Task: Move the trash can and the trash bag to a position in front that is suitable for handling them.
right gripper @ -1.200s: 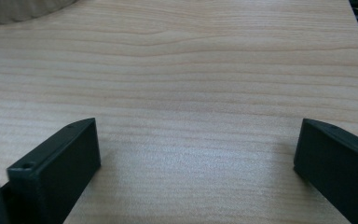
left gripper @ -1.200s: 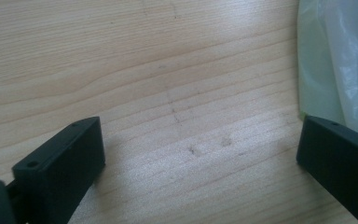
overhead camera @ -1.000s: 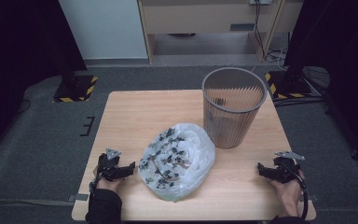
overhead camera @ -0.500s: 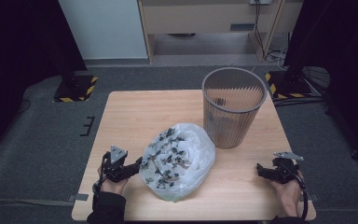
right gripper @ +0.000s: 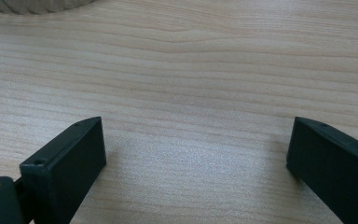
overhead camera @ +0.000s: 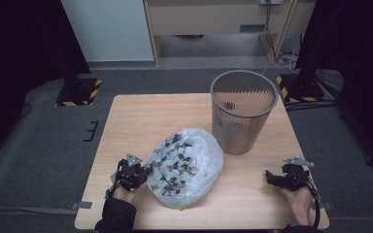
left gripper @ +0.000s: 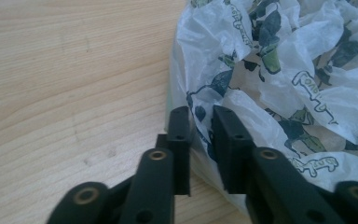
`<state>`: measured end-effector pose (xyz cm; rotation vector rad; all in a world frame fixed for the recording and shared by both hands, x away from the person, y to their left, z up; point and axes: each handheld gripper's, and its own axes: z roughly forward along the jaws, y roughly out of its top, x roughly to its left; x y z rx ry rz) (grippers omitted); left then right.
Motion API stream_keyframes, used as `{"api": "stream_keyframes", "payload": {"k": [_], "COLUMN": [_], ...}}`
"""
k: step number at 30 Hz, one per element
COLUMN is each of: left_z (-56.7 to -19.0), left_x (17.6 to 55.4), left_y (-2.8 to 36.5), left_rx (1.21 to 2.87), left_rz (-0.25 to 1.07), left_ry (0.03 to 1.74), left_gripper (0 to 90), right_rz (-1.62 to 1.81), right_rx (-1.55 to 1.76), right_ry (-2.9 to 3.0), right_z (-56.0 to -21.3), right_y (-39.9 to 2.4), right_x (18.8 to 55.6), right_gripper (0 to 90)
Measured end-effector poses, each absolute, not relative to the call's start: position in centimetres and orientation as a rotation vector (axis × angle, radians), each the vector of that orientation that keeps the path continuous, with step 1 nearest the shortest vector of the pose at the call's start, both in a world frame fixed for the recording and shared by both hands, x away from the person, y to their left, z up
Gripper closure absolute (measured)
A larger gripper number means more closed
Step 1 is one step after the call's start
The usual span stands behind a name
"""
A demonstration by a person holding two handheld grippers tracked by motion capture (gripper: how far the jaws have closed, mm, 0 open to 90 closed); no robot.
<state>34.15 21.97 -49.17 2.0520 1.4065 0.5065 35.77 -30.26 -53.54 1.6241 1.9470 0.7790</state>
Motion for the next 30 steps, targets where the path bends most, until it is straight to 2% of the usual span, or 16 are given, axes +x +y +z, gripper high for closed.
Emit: {"api": "stream_keyframes", "payload": {"k": [6,18,30], "left_z": [-48.6,-47.0,-47.5], "left_x": [33.9,32.5,31.7], "left_y": [23.0,28.3,32.3], "left_rx": [2.028,1.902,1.82], "left_rz": [0.54,0.665,0.699], "left_ry": [1.44,1.536,1.676], "left_gripper": [88.1,88.8,88.7], "right_rz": [0.783,0.789,0.788], "right_rx": [1.619,1.612,1.605], "right_ry": [1.952,1.961,1.965], "right_z": [-53.5,-53.5,-53.6], "right_y": [-30.2,-30.1,-29.9], "right_x": [35.7,35.7,35.6], "right_gripper": [4.4,4.4,4.4]}}
